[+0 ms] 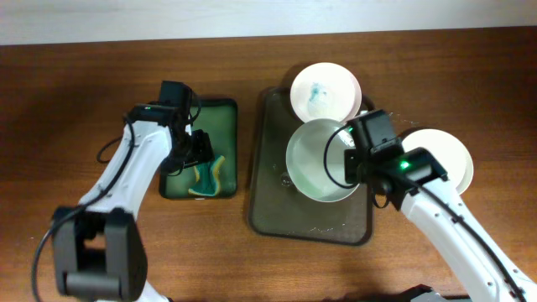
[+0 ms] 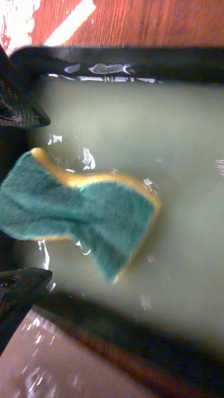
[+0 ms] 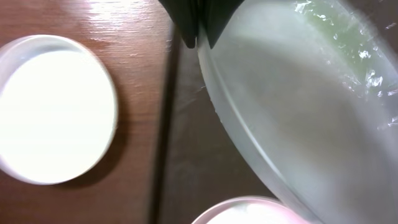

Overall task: Clean dirty plates on tray and stack at the side
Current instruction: 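Return the sponge to the water tray with the left gripper, then lift the cleaned plate and carry it right onto the first plate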

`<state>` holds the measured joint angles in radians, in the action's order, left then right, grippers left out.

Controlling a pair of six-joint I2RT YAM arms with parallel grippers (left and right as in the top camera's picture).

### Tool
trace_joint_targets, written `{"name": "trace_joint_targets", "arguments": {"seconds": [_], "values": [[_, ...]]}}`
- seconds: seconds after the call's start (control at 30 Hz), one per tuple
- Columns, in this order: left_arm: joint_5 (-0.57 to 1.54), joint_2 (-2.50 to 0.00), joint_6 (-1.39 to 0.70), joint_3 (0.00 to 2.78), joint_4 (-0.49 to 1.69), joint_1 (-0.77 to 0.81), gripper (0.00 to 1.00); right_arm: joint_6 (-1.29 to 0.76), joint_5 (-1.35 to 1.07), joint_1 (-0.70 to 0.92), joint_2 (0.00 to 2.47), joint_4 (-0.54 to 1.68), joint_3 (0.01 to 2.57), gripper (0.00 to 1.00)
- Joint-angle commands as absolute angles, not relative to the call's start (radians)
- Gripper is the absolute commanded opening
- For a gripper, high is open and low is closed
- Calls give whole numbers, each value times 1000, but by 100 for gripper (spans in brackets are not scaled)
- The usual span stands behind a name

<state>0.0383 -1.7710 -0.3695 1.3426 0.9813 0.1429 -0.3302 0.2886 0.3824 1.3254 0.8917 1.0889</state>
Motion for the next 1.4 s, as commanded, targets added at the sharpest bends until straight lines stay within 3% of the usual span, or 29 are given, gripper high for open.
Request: {"name": "trace_joint_targets", "arguments": {"seconds": [0.0,0.1,0.13,0.17,0.4,0.57,1.37], "values": [[64,-1633,-308,1361,984,144,70,-410,649,515,1295,938,1089,4],[64,-1586,-282,1361,994,144,75,-410,718,595,1295,955,1089,4],[64,-1580,-282,1360,998,144,82,-410,735,615,1295,958,1089,4],[60,-1579,-282,1361,999,143,100,-410,764,641,1295,963,1089,4],[54,-1583,-286,1360,1000,143,99,-405,894,727,1295,962,1099,4],[53,-1583,-286,1360,1000,143,99,-292,896,727,1295,1013,1110,4],[53,-1583,-286,1360,1000,143,99,-235,1111,726,1295,1064,1238,4]]}}
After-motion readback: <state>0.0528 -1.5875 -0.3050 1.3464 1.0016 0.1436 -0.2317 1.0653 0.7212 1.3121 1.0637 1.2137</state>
